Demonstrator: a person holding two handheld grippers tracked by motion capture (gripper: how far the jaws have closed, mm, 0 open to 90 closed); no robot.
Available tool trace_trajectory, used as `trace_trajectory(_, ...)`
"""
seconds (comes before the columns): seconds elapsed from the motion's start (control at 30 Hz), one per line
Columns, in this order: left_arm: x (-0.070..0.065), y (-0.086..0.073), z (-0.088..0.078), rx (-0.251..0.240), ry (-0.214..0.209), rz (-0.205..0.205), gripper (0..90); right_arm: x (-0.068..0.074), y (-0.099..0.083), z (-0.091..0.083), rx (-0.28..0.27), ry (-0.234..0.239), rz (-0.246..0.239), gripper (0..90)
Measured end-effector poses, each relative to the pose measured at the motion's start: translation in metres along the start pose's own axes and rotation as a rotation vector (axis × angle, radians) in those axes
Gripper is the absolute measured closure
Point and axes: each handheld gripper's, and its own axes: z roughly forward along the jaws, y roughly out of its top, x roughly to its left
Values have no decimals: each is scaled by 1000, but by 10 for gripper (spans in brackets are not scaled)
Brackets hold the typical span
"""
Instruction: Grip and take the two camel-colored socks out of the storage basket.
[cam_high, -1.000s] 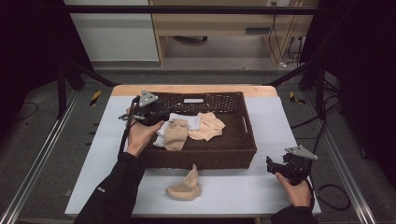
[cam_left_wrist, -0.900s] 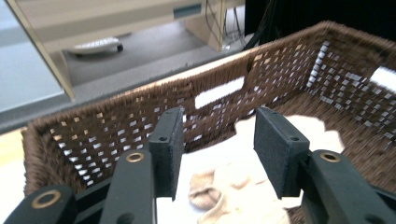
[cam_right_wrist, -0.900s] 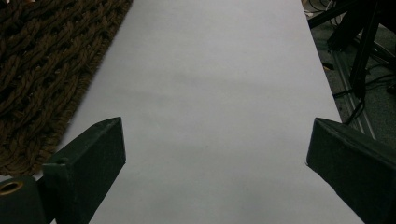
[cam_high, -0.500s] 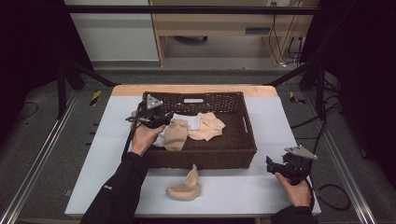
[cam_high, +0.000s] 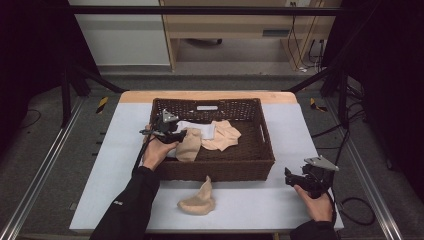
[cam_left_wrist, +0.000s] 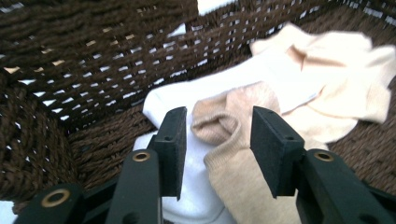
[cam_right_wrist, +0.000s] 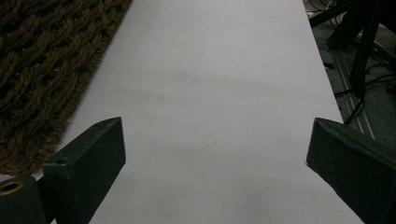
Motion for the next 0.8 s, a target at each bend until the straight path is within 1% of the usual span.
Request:
trace_trajectory(0.13,-1,-1,2,14,6,12,531,0,0,0,1,0,-4,49)
trace_trajectory(0.17,-1,-1,3,25,9,17,527,0,0,0,2,0,-4,49)
trace_trajectory(0.23,-1,-2,5,37,10,15,513,0,0,0,3,0,-1,49)
trace_trajectory(0.27,-1,-3,6,44,4,11,502,1,0,0,4,0,-1,49)
trace_trajectory(0.3,-1,-4,8,61,-1,9,481,1,0,0,4,2,-1,50)
trace_trajectory(0.33,-1,-4,9,70,3,12,464,1,0,0,5,4,2,50)
trace_trajectory(0.4,-1,-5,10,78,0,6,448,1,0,0,3,2,-1,50)
trace_trajectory(0.43,-1,-5,11,93,-3,8,448,1,0,0,3,2,-1,50)
trace_trajectory(0.53,-3,-5,14,115,0,19,415,1,0,0,3,0,3,50)
trace_trajectory(0.6,-4,-6,16,133,-1,29,411,1,0,0,4,0,1,50)
trace_trajectory(0.7,-3,-7,18,144,-12,7,405,2,0,1,7,2,2,50)
trace_trajectory(0.73,-3,-8,18,148,-17,4,434,2,0,1,8,1,-3,50)
trace_trajectory(0.77,-3,-8,18,148,-21,3,434,2,0,1,8,1,-3,50)
trace_trajectory(0.8,-3,-7,17,152,-32,7,459,2,0,1,8,1,-3,50)
